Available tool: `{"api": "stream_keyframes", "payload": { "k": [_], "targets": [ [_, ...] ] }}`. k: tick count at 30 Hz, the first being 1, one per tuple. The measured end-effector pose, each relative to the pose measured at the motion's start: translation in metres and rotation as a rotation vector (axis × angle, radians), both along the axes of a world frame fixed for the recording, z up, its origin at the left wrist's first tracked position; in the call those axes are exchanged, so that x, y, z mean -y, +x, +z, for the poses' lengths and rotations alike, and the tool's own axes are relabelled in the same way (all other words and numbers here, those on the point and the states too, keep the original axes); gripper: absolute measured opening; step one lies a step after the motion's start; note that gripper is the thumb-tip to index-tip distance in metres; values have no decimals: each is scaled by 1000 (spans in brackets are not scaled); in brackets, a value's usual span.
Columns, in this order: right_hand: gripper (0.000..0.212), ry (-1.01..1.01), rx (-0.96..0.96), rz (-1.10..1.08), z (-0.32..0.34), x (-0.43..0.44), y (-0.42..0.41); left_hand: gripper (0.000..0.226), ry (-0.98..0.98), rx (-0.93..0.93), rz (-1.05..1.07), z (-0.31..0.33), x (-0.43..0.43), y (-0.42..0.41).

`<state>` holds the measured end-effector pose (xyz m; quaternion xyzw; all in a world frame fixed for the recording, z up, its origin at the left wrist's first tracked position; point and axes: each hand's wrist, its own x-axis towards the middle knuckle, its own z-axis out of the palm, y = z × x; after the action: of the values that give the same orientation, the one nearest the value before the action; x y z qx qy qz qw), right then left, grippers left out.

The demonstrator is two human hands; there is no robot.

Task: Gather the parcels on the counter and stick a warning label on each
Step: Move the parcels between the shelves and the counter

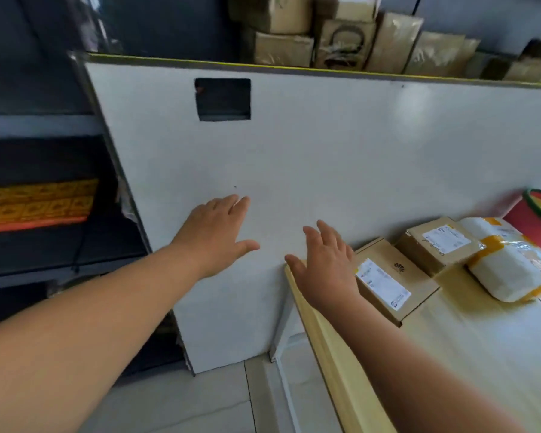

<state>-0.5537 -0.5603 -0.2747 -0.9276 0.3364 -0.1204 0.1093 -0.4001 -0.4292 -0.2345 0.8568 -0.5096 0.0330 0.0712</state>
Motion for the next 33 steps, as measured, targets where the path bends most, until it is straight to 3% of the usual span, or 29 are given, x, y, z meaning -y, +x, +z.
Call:
{"api": "stream_keyframes", "payload": {
  "k": [11,17,24,33],
  "targets": [
    [60,-164,173,338,94,-213,82,88,-167,197,314,90,-261,28],
    [63,-120,269,485,132,-297,122,90,-233,234,511,119,-365,46],
    [67,-35,337,633,167,-345,184,91,-316,196,701,136,-424,86],
    [67,51,399,759,189,-365,327,90,-399,233,863,152,-433,195]
  ]
}}
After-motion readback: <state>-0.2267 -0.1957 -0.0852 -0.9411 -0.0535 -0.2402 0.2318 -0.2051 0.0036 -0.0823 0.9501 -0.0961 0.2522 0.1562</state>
